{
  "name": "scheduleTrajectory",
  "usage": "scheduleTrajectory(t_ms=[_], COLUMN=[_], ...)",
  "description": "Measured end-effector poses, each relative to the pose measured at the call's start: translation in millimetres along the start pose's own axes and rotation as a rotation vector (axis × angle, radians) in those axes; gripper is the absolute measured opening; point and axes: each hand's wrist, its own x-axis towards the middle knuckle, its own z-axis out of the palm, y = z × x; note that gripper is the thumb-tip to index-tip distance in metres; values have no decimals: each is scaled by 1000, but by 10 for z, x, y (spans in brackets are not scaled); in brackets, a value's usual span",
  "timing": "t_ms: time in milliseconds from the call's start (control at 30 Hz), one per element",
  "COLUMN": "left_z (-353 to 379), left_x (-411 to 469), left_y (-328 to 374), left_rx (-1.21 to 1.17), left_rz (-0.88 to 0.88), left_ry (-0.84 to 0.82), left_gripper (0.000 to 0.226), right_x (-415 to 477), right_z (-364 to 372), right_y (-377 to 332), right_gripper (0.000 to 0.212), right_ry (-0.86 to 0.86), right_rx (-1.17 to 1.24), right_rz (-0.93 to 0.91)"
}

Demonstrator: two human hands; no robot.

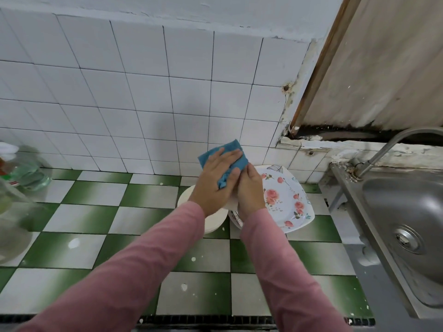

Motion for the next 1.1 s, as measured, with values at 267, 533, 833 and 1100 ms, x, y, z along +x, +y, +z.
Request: scheduleTrajectory(t_ms=[267, 533, 833, 1100], left_z=[-140, -86, -211, -93], left_x=[149, 185, 406, 226], left_y=[47, -26, -104, -116], left_rx=[88, 0, -576, -909], left_rz=[-46, -242, -847, -982], left_ry=[55, 183, 221, 438], left_gripper=[36, 33, 38, 22], right_x=[-60, -108, -71, -79], right_z=[-52, -98, -260, -233], right_y=[-47, -136, -330, -293], right_gripper=[31, 33, 32, 22], right_ry=[-26, -16, 6, 158], right_rx=[-84, -177, -151, 654], right_rz=[-21, -34, -28, 138])
